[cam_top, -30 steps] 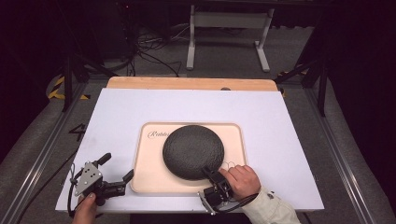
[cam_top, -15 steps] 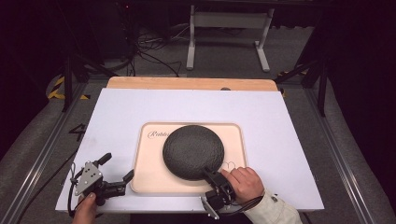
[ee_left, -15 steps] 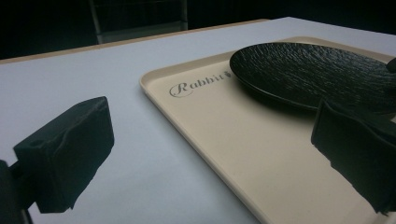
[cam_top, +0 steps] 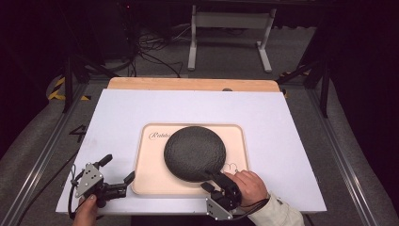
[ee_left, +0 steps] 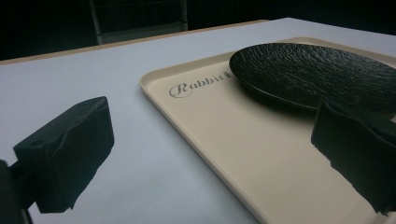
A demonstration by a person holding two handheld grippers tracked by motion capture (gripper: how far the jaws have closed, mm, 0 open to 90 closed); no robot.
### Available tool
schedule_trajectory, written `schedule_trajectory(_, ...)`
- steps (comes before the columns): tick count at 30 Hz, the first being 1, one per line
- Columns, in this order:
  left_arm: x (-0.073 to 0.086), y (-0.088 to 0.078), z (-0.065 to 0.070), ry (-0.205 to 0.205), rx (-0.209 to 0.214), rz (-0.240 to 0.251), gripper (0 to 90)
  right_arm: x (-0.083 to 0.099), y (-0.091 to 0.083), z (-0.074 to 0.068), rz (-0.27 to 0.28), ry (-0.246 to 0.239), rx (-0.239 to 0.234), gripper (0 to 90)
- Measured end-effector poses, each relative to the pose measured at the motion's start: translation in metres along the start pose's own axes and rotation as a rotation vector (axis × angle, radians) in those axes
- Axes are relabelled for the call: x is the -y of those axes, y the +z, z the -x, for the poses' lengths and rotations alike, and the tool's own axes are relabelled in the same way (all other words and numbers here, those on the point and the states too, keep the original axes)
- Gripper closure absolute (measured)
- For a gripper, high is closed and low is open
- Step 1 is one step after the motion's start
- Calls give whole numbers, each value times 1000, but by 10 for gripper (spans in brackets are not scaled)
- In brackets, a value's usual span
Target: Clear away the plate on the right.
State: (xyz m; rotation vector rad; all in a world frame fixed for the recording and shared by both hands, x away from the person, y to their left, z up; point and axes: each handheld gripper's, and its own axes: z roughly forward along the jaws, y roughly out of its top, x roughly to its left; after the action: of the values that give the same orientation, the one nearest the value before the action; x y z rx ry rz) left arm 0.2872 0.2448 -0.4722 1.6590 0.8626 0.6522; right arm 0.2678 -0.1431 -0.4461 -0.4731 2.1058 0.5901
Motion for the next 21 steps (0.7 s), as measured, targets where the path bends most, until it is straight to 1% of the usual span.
schedule_trajectory(1, 0, 0, 0, 0, 0, 0, 3, 0, 0, 0, 0, 0, 0, 493)
schedule_trajectory(2, 0, 0, 0, -2, 1, -1, 3, 0, -2, 2, 17, 19, 2, 481)
schedule_trajectory(5, 0, 0, 0, 0, 3, -5, 3, 3, -6, 6, 70, 108, 7, 403)
schedule_trajectory(7, 0, 0, 0, -1, 4, -4, 2, 6, -8, 9, 89, 153, 6, 374)
schedule_trajectory(8, 0, 0, 0, 5, 2, -1, 3, 7, -9, 11, 96, 172, 1, 363)
schedule_trajectory(9, 0, 0, 0, 6, 3, 0, 3, 9, -10, 12, 109, 201, 3, 351)
schedule_trajectory(10, 0, 0, 0, 6, 3, 0, 3, 9, -10, 12, 109, 201, 3, 351)
schedule_trajectory(14, 0, 0, 0, 6, 5, -4, 2, 17, -16, 20, 163, 336, 10, 283)
schedule_trajectory(16, 0, 0, 0, 5, 7, -3, 3, 20, -18, 23, 178, 371, 6, 267)
schedule_trajectory(17, 0, 0, 0, 5, 6, -4, 3, 22, -19, 24, 188, 400, 8, 258)
schedule_trajectory(18, 0, 0, 0, 5, 8, -5, 3, 25, -20, 26, 196, 418, 8, 249)
schedule_trajectory(21, 0, 0, 0, 7, 11, -8, 3, 30, -24, 28, 210, 461, 14, 229)
